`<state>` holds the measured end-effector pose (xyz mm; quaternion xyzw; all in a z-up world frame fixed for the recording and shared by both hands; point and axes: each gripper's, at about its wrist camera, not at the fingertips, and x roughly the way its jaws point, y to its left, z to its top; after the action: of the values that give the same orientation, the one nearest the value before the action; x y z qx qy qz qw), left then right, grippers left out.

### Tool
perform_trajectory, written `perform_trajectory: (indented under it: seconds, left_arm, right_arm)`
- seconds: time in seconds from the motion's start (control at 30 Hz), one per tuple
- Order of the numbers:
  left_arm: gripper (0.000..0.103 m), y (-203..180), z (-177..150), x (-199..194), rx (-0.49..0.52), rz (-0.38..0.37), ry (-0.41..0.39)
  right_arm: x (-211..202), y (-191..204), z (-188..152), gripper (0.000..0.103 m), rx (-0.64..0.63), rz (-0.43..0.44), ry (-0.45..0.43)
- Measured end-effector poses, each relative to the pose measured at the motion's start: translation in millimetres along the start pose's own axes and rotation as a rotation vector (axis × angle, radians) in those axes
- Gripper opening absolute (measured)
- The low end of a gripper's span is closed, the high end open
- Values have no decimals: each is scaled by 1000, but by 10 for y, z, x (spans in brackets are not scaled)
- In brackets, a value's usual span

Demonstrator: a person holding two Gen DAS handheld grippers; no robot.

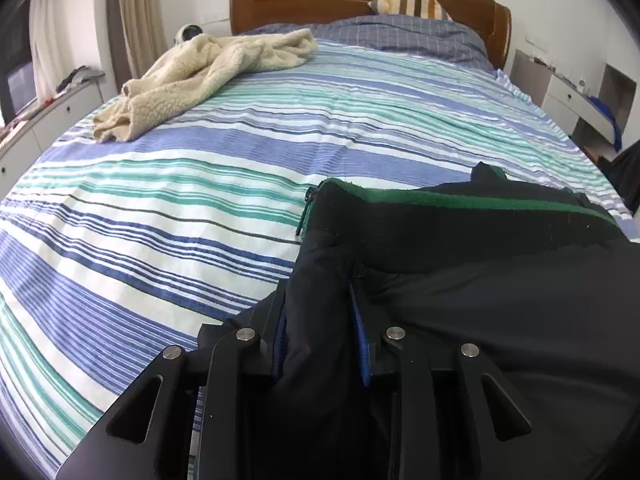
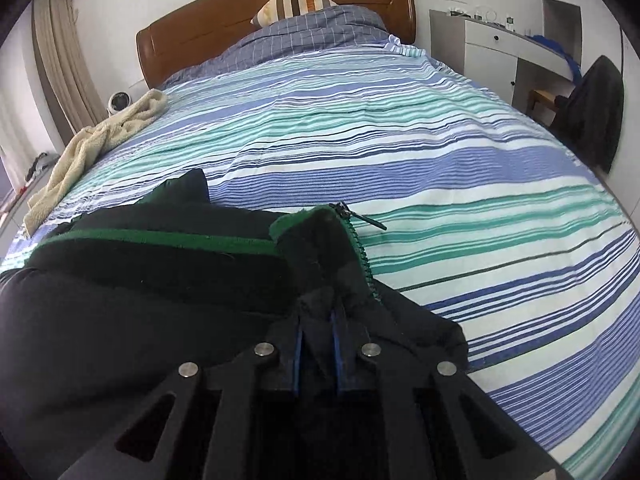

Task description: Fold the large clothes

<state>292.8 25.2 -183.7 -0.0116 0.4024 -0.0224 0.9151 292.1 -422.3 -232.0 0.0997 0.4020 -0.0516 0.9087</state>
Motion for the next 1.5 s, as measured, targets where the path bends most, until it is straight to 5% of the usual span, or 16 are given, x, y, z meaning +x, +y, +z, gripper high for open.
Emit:
perform_trajectory:
  seconds: [0.9,1.03,1.17,1.23,1.33,1.4,1.5]
  left_arm:
    - [34,40,7,182,-27,-6,28]
    - [43,-4,29,151,-8,44,31]
    - [71,59,55,77,-37,113,67]
    - [72,117,86,-50,-50,88,96]
    - [74,192,58,-380,-93,24,76]
    - [79,175,13,-665,-95,-37,40]
    - [82,-44,-29,-1025,-22,-89,-13]
  right_arm:
    - [98,-39,35,12,17,18,8]
    - [79,-74,37,12,31,35,3]
    - [45,-139,38,14,58,70,-2]
    - [30,-160,66,15,69,88,15]
    - [-175,-261,96,33,106,162,13]
    - [-433,-383,40,60,171,210,-56]
    - [-779,-500,-62,63,197,243,-99]
